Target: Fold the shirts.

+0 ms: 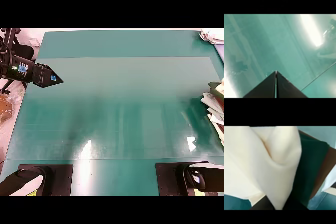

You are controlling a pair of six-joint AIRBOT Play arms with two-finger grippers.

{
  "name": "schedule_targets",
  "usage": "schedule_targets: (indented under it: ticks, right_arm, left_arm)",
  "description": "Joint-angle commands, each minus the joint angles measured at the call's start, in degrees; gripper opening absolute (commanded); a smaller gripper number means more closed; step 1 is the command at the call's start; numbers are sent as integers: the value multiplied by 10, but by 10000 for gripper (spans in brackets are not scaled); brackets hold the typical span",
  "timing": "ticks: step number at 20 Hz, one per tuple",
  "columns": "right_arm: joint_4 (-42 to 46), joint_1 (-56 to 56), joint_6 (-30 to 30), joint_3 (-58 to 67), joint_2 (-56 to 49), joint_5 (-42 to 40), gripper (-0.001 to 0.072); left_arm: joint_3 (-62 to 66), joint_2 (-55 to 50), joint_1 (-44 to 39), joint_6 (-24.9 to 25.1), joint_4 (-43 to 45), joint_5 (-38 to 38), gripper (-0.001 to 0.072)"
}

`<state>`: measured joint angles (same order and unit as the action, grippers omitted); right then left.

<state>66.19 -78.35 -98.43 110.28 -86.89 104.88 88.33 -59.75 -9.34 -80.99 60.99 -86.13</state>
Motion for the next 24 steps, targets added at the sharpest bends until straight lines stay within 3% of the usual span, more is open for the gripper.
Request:
schedule_targets:
  ticks: [1,4,5,6,7,9,12,14,15,16,17,18,21,24]
  right_arm:
    - [13,-24,-2,0,-19,1,17]
    - [13,-26,-2,0,-29,2,20]
    - [12,-26,-2,0,-29,1,86]
    - [12,-26,-4,0,-29,1,341]
    - [12,-26,-8,0,-29,1,536]
    - [9,-26,-10,0,-27,2,541]
    - [20,-34,-15,1,-7,-2,670]
    - [44,-39,-28,29,2,-2,681]
    - [43,-39,-29,58,2,-5,678]
    - [33,-38,-29,95,2,-15,580]
    - [-14,-35,-25,127,3,-33,191]
    - [-73,-30,-16,139,11,-63,17]
    - [-181,29,-4,70,77,-146,15]
    - [-275,158,64,16,102,-102,15]
  left_arm:
    - [0,0,0,0,0,0,25]
    - [0,0,0,0,0,4,24]
    - [0,0,0,0,0,4,25]
    - [0,0,0,0,0,4,25]
    - [0,0,0,0,0,4,25]
    - [0,0,0,0,0,4,25]
    - [0,0,0,0,0,3,24]
    - [0,0,0,0,0,4,25]
    - [0,0,0,0,0,5,25]
    - [0,0,0,0,0,10,25]
    - [0,0,0,0,-2,16,25]
    - [0,0,0,0,-4,21,25]
    - [0,0,0,5,-28,39,25]
    - [0,0,0,5,-34,43,25]
